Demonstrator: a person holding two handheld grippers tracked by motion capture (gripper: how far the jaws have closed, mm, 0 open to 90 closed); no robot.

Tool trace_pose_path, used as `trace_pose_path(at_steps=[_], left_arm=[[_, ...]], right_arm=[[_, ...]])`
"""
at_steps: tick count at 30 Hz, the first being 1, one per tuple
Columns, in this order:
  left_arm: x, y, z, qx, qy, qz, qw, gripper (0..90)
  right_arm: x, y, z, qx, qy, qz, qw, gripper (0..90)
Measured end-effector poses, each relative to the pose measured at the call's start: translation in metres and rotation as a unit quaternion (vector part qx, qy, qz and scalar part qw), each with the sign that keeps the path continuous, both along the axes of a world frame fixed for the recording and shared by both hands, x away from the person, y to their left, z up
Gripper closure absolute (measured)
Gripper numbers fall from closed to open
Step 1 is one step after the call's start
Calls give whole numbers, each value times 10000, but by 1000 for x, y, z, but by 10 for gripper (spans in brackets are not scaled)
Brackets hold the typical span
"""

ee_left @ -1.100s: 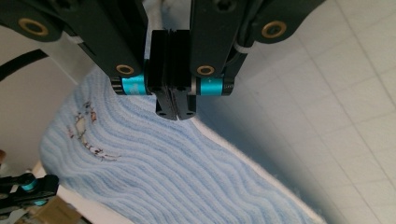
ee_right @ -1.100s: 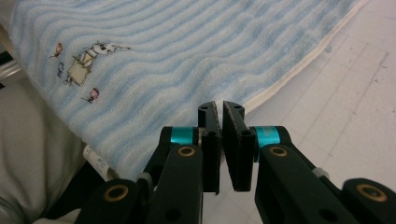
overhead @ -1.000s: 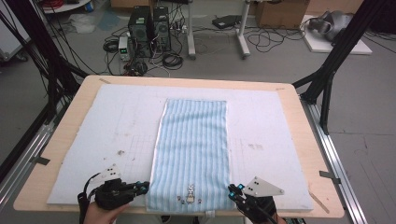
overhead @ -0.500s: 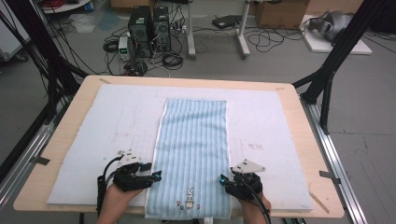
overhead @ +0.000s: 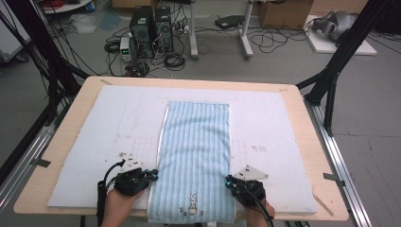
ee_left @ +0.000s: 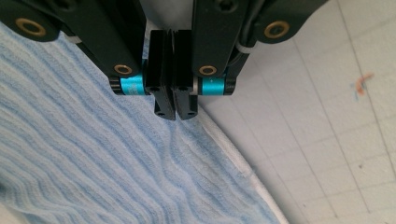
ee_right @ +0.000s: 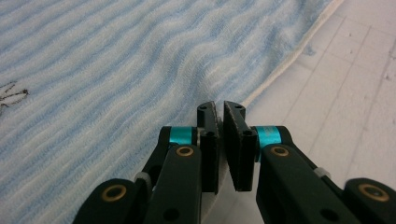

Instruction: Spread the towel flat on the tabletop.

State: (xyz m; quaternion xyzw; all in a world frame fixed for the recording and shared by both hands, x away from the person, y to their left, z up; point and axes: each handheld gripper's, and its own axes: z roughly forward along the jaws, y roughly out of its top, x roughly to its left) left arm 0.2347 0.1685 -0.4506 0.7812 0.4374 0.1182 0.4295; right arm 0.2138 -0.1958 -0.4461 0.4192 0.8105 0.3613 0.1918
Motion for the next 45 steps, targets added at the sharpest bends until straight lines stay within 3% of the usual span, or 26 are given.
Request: trace_pose_path(at_steps=[5, 7, 8, 10, 13, 17, 23, 26, 29, 31, 35, 37, 39, 40, 42, 45], left_arm=[[-10, 2, 1, -65, 95, -194, 9997, 848], [-8, 1, 3, -127, 117, -160, 9997, 653], [-7, 1, 4, -151, 64, -135, 9998, 558], [-1, 0, 8, -257, -40, -110, 9996, 521], [14, 1, 16, -367, -198, -126, 9991, 496], [40, 5, 23, -517, -366, 17, 9980, 496], [74, 10, 26, -549, -572, 177, 9967, 536], [87, 9, 27, -369, -603, 158, 9974, 538], [97, 9, 28, -455, -957, 226, 9941, 565], [106, 6, 26, -274, -891, 220, 9954, 579], [122, 0, 18, -287, -825, 357, 9955, 602], [128, -2, 13, -325, -850, 438, 9949, 624], [135, -4, 9, -209, -704, 450, 9963, 629], [138, -6, 8, -193, -703, 461, 9963, 639], [142, -11, 8, 89, -646, 418, 9970, 670], [146, -17, 2, 306, -730, 487, 9957, 745]], right_arm=[[-13, -2, 3, -16, -4, 99, 9999, 801], [-13, -3, 4, 62, -4, 60, 10000, 664], [-11, -5, 5, 200, -13, -90, 9998, 591], [-4, -10, 8, 438, -99, -275, 9986, 552], [14, -14, 12, 499, -252, -484, 9973, 608], [46, -11, 13, 325, -265, -498, 9979, 749], [80, 4, 5, 168, 86, -270, 9995, 721], [81, 5, 0, 122, 203, -225, 9995, 684], [77, -1, 1, 52, 268, -66, 9996, 686], [75, -5, 4, 5, 356, 68, 9993, 686], [78, -7, 8, -33, 595, 261, 9979, 652], [80, -8, 10, 128, 475, 283, 9984, 609], [81, -11, 11, 348, 318, 248, 9986, 603], [82, -12, 11, 349, 272, 199, 9988, 609], [85, -13, 11, 328, 154, 119, 9993, 650], [93, -15, 11, 286, -21, -92, 9995, 723]])
